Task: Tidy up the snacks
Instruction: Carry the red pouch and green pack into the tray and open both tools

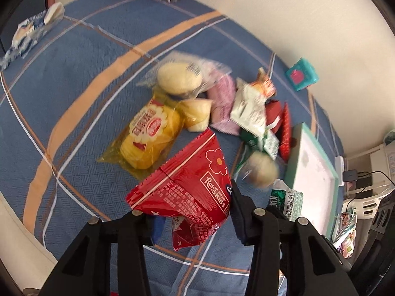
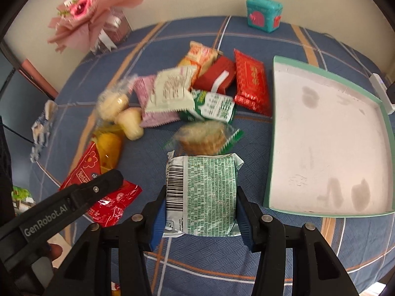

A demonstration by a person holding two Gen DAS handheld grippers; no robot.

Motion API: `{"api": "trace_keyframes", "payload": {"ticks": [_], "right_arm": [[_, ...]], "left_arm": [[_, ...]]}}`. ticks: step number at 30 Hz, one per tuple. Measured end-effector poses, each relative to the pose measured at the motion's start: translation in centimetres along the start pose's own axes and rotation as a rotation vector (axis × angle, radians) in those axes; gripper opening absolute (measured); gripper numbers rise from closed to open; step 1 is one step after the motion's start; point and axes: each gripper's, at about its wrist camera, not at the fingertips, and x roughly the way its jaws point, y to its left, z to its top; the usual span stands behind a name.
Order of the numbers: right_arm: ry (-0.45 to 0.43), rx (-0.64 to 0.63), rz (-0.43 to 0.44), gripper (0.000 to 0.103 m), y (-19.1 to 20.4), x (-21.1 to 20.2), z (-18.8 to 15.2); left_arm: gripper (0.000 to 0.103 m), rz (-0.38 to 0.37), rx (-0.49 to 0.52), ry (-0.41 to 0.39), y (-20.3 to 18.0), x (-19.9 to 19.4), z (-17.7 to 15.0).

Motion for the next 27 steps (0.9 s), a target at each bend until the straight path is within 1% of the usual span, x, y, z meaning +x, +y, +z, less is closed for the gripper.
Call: {"api": "trace_keyframes", "payload": {"ticks": [4,6,8,12,18,22,27], "right_arm": [[-0.048,0.011,0.008,0.053,-0.5,-1.6,-0.1],[-0.059,0.019,0.012,0.053,-0.9,-2.1,0.0],[-0.062,0.034,-0.004,0.053,-1.3,-2.7,-0.2],[-0.068,0.119,-0.059,0.053,-4.4,-3.1,0.8],[-0.113,0.275,-0.196,0.053,-10.1,-2.9,2.1],[-0.134,0.368,-0.210,0.053,-13.6,-3.1,2.7],[-0.164,0.461,-0.262,0.053,-17.8,-3.4,3.5]], "left_arm": [[0.047,-0.017,0.012,-0.042,-0.8,-1.7,0.0],[0.047,-0.011,0.033,-0.050,-1.2,-2.1,0.4],[0.047,-0.016,0.050,-0.041,-2.3,-1.7,0.9],[0.047,-0.036,0.125,-0.022,-5.2,-1.3,1.0],[0.047,-0.067,0.270,0.024,-11.3,0.7,1.0],[0.047,-0.087,0.348,0.037,-15.1,2.2,1.3],[0.047,-0.121,0.428,0.052,-19.8,4.8,1.5]]}}
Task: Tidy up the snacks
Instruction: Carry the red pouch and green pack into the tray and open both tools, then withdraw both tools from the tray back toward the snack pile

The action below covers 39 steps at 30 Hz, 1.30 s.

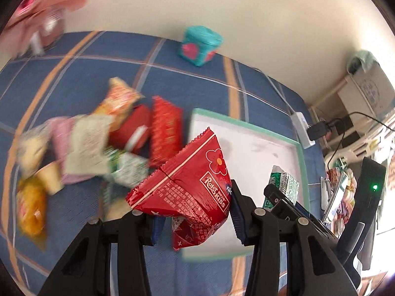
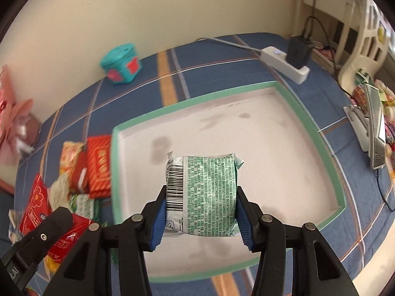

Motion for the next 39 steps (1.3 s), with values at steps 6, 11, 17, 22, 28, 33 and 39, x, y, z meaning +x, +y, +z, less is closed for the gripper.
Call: {"api": "trace_keyframes", "payload": {"ticks": [6,11,17,22,28,33,39], "right_arm": [[-0.035,0.069,-0.068,0.053,-3.0,2.1,3.0],[-0.048,0.100,-0.103,0.053,-4.5,4.3,4.5],[-0.036,0.099,-0.139,0.053,-5.0,6.7,5.4],[-0.021,0.093,-0.140,0.053,-5.0,7.9,5.8],[-0.009,0.087,-0.141,0.053,-5.1,8.3,5.8],[0.003,0.066,-0.143,0.056,-4.9,8.1,5.8],[-0.013,0.045,-0.139,0.074,-4.4,6.7,5.2]], "left_arm": [[0.047,-0.019,0.085,0.019,-3.4,3.9,2.1],[0.048,-0.030,0.126,0.022,-5.1,6.8,3.5],[0.048,-0.048,0.123,0.041,-5.4,9.5,4.5],[0.048,-0.037,0.123,0.050,-5.2,10.7,4.6],[0.061,-0.023,0.131,0.049,-5.4,10.9,4.4],[0.070,-0.028,0.126,0.037,-5.4,9.6,4.4],[0.081,-0.035,0.121,0.017,-5.0,7.2,4.3]]}}
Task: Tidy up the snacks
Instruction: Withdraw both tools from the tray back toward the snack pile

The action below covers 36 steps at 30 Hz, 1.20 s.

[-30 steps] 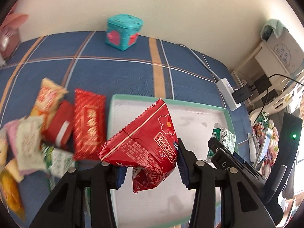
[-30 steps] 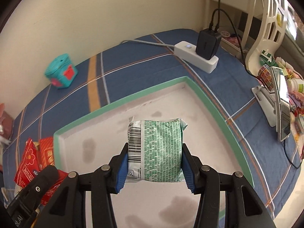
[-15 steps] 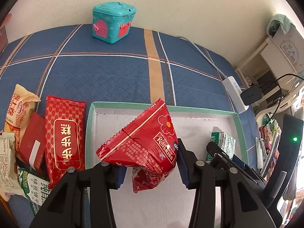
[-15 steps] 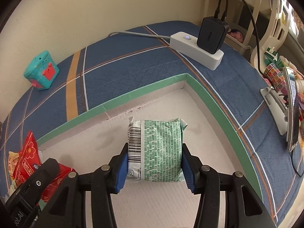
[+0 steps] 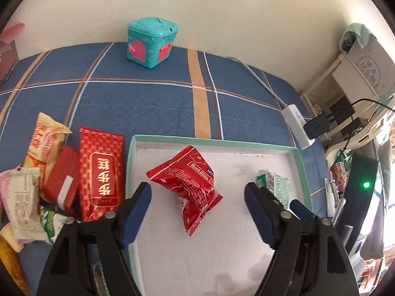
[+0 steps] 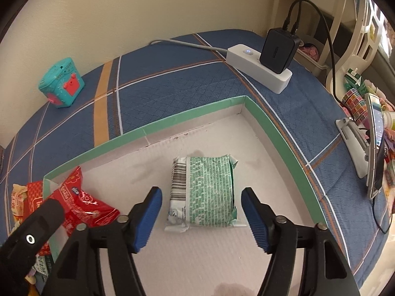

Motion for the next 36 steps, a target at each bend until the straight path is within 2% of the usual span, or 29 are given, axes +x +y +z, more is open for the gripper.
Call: {"api": "trace_keyframes", "payload": {"ticks": [1,5,7,9,17,26,31,36], "right_arm": [[-0.001,-0.003,0.001,0.077,0.0,-0.3,-0.2],[-0.004,-0.007,0.014,0.079,0.0,-1.5,-0.9],[-0.005,-0.006,0.018,0.090,0.0,-2.2,-1.3],[-0.006,-0.004,0.025,0.094,-0.1,-2.8,-1.8],[0.004,0.001,0.065,0.098,-0.1,-4.9,-4.1],[-0.013,-0.029,0.115,0.103,0.5,-7.8,-6.9],[-0.025,-0.053,0.127,0.103,0.8,-8.9,-8.3],[-0.022,-0.081,0.138,0.103,1.0,-9.4,-9.7]], "left_arm": [[0.082,0.000,-0.001,-0.005,0.1,-0.5,-0.1],[0.084,0.026,-0.003,-0.040,0.9,-2.6,-0.8],[0.090,0.042,-0.014,-0.065,1.5,-3.7,-1.2],[0.093,0.064,-0.024,-0.086,2.1,-4.7,-1.6],[0.094,0.208,-0.033,-0.153,4.5,-7.5,-3.9],[0.094,0.370,-0.060,-0.152,7.0,-9.0,-6.8],[0.094,0.387,-0.080,-0.144,8.0,-9.6,-8.2],[0.094,0.416,-0.048,-0.141,7.9,-10.1,-9.2]]}}
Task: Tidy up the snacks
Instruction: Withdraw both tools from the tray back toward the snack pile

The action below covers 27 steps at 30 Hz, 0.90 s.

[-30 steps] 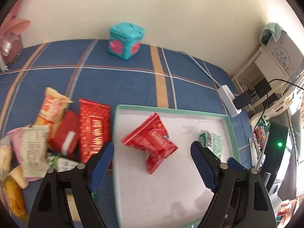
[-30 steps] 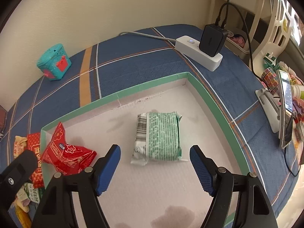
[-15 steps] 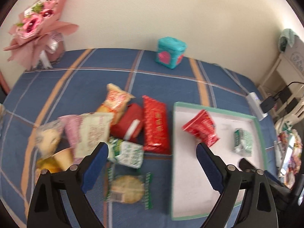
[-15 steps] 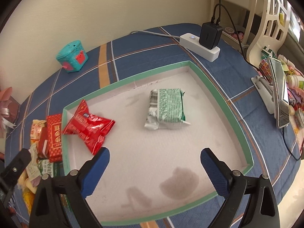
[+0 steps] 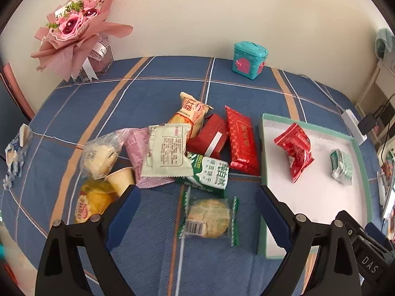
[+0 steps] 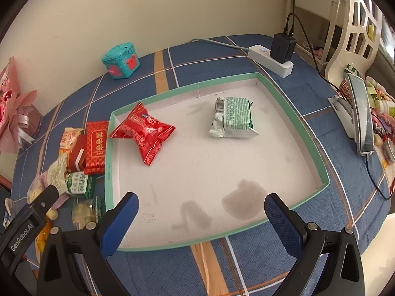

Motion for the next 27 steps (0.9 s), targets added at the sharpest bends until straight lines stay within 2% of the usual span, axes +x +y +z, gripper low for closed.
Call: {"api": "trace_keyframes", "payload": {"ticks": [11,13,22,27], "right_arm": [[-0.008,-0.033,0.012,0.103,0.7,-0.9,-1.9],[-0.008,-0.043,0.010,0.103,0.9,-1.1,-2.3],[0.013,-0.105,0.027,0.103,2.7,-1.2,-3.4],[0.015,-0.149,0.062,0.103,4.3,-1.3,-3.8]], "left_arm": [[0.096,0.022,0.015,-0.010,1.2,-1.6,-2.0],[0.103,0.027,0.007,-0.018,1.5,-1.8,-2.2],[0.103,0.012,-0.022,-0.008,3.7,-2.1,-2.3],[0.103,0.050,-0.071,0.003,5.9,-2.1,-2.3]]}}
